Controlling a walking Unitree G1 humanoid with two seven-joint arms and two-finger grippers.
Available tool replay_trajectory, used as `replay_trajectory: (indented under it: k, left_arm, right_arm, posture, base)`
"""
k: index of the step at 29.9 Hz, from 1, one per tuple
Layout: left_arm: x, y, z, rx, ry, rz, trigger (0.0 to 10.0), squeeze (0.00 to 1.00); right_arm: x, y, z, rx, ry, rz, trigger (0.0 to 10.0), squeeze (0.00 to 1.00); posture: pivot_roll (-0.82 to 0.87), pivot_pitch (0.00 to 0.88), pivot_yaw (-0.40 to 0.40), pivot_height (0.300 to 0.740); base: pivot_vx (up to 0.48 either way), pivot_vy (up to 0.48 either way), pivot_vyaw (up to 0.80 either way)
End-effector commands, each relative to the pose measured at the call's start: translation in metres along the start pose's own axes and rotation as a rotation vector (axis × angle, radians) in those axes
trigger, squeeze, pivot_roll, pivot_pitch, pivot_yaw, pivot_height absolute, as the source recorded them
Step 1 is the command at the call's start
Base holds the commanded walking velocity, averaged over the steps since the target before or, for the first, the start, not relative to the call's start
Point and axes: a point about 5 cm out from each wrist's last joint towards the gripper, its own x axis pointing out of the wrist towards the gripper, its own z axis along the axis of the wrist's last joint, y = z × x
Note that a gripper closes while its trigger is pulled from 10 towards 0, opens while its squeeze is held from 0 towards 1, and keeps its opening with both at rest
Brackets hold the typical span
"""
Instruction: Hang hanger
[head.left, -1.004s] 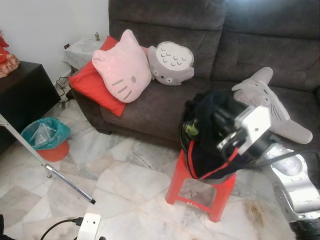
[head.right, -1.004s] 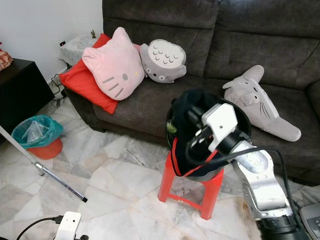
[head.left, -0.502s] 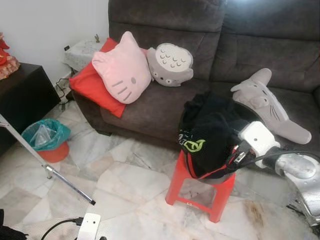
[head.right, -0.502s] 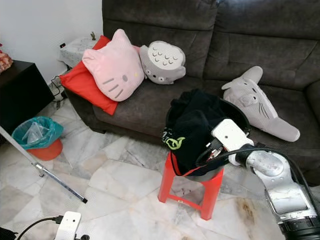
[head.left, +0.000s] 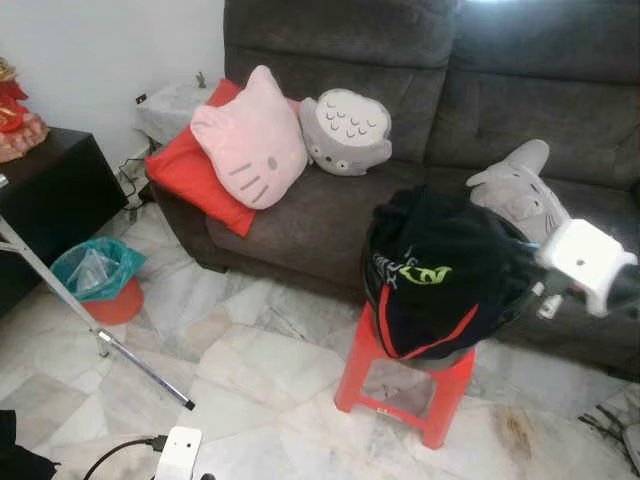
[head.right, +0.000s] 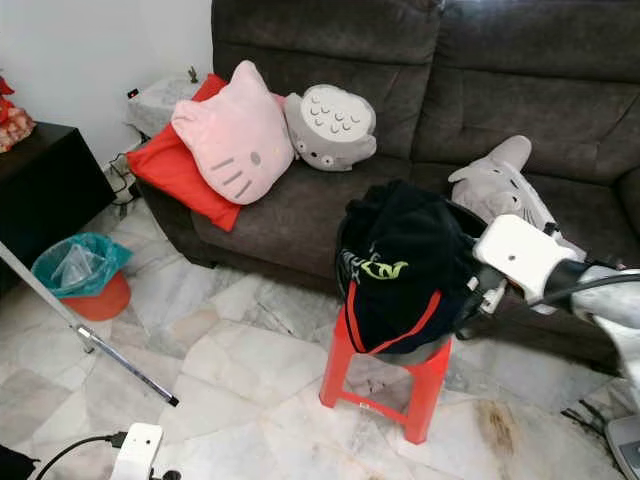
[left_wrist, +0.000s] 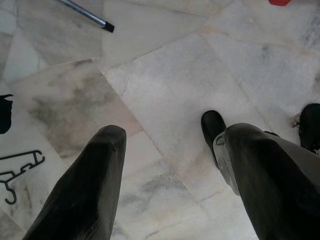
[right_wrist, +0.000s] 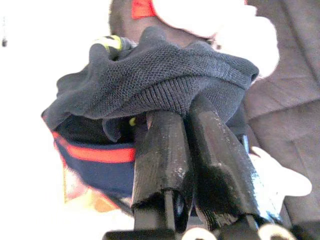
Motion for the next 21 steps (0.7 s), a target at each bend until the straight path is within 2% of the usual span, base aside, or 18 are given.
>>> replay_trajectory:
  k: [1, 2, 6, 9, 10, 14, 16, 19, 21]
  left_arm:
    - [0.0, 0.002, -0.001, -0.01, -0.002, 0.003, 10.0, 0.0]
    - [0.0, 0.002, -0.001, -0.011, -0.003, 0.002, 10.0, 0.0]
    - [0.0, 0.002, -0.001, -0.012, -0.002, 0.0, 10.0, 0.0]
    - [0.0, 0.002, -0.001, -0.013, -0.003, -0.002, 10.0, 0.0]
    - [0.0, 0.002, -0.001, -0.014, -0.003, -0.003, 10.0, 0.0]
    - [0.0, 0.002, 0.0, -0.014, -0.004, -0.003, 10.0, 0.0]
    - [0.0, 0.002, 0.0, -0.013, -0.005, -0.003, 10.0, 0.0]
    - [0.0, 0.002, 0.0, -0.013, -0.006, -0.001, 10.0, 0.0]
    - [0.0, 0.002, 0.0, -0.014, -0.006, -0.001, 10.0, 0.0]
  right_arm:
    - [-0.005, -0.002, 0.007, -0.045, 0.007, 0.035, 0.0, 0.0]
    - [-0.008, -0.006, 0.002, -0.076, 0.079, 0.043, 0.0, 0.0]
    - [-0.01, -0.006, -0.018, -0.131, 0.238, 0.063, 0.0, 0.0]
    - [-0.009, -0.01, -0.025, -0.147, 0.273, 0.039, 0.0, 0.0]
    - [-0.006, -0.016, -0.028, -0.176, 0.282, -0.008, 0.0, 0.0]
    - [0.004, -0.029, -0.025, -0.14, 0.223, -0.134, 0.0, 0.0]
    - [0.011, -0.037, -0.024, -0.091, 0.192, -0.215, 0.0, 0.0]
    - [0.023, -0.04, -0.023, -0.045, 0.145, -0.279, 0.0, 0.0]
    - [0.034, -0.035, -0.017, 0.007, 0.059, -0.267, 0.0, 0.0]
  posture:
    - [-0.13, 0.0, 0.065, 0.736]
    - [-0.13, 0.0, 0.067, 0.736]
    - [-0.13, 0.0, 0.069, 0.736]
    - [-0.13, 0.0, 0.069, 0.736]
    - [-0.13, 0.0, 0.069, 0.736]
    - [-0.13, 0.0, 0.07, 0.736]
    - [-0.13, 0.0, 0.07, 0.736]
    - [-0.12, 0.0, 0.068, 0.736]
    - [-0.12, 0.0, 0.069, 0.736]
  base:
    - [0.0, 0.0, 0.0]
    - [0.0, 0.0, 0.0]
    - [0.0, 0.0, 0.0]
    - [0.0, 0.0, 0.0]
    - [0.0, 0.0, 0.0]
    - [0.0, 0.0, 0.0]
    - [0.0, 0.0, 0.0]
    - [0.0, 0.0, 0.0]
    - [0.0, 0.0, 0.0]
